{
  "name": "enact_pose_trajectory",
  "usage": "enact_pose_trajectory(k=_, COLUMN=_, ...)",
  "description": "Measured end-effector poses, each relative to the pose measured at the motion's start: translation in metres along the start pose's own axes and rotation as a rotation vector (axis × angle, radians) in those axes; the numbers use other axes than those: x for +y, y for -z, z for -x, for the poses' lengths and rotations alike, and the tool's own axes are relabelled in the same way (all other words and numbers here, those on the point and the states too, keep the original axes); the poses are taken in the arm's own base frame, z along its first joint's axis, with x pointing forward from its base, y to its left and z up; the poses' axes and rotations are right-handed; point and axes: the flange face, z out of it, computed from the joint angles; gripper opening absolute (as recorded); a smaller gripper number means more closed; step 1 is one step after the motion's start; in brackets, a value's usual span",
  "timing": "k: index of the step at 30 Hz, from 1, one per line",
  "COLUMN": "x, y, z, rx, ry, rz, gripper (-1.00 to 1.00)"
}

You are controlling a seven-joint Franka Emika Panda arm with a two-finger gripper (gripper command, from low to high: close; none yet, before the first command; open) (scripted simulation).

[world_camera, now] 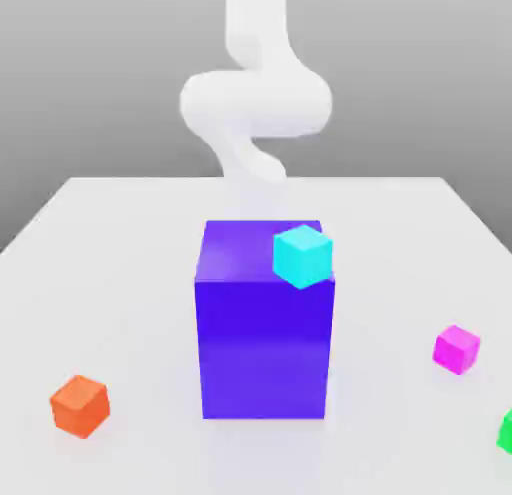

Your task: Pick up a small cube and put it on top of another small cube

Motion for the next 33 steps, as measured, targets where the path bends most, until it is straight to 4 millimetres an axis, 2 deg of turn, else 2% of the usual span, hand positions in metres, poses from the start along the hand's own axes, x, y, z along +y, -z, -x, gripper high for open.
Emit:
enact_pose_trajectory(k=5, x=-0.028, y=-0.11, z=0.082, rx=-0.166, ry=0.121, rz=0.065, gripper=0.0)
enact_pose_trajectory(k=8, x=-0.033, y=-0.163, z=0.143, rx=-0.258, ry=0.199, rz=0.105, gripper=0.0)
enact_pose_trajectory(k=11, x=-0.029, y=-0.207, z=0.21, rx=-0.347, ry=0.28, rz=0.147, gripper=0.0)
enact_pose_trajectory(k=16, x=0.0, y=-0.259, z=0.327, rx=-0.487, ry=0.424, rz=0.221, gripper=0.0)
enact_pose_trajectory(k=18, x=0.017, y=-0.269, z=0.382, rx=-0.545, ry=0.502, rz=0.245, gripper=0.0)
enact_pose_trajectory(k=21, x=0.055, y=-0.281, z=0.446, rx=-0.621, ry=0.589, rz=0.296, gripper=0.0)
enact_pose_trajectory(k=23, x=0.075, y=-0.292, z=0.469, rx=-0.648, ry=0.614, rz=0.318, gripper=0.0)
enact_pose_trajectory(k=28, x=0.103, y=-0.329, z=0.498, rx=-0.657, ry=0.62, rz=0.325, gripper=0.0)
enact_pose_trajectory(k=29, x=0.107, y=-0.334, z=0.501, rx=-0.657, ry=0.621, rz=0.326, gripper=-1.0)
enact_pose_trajectory(k=33, x=0.106, y=-0.334, z=0.501, rx=-0.657, ry=0.621, rz=0.325, gripper=-1.0)
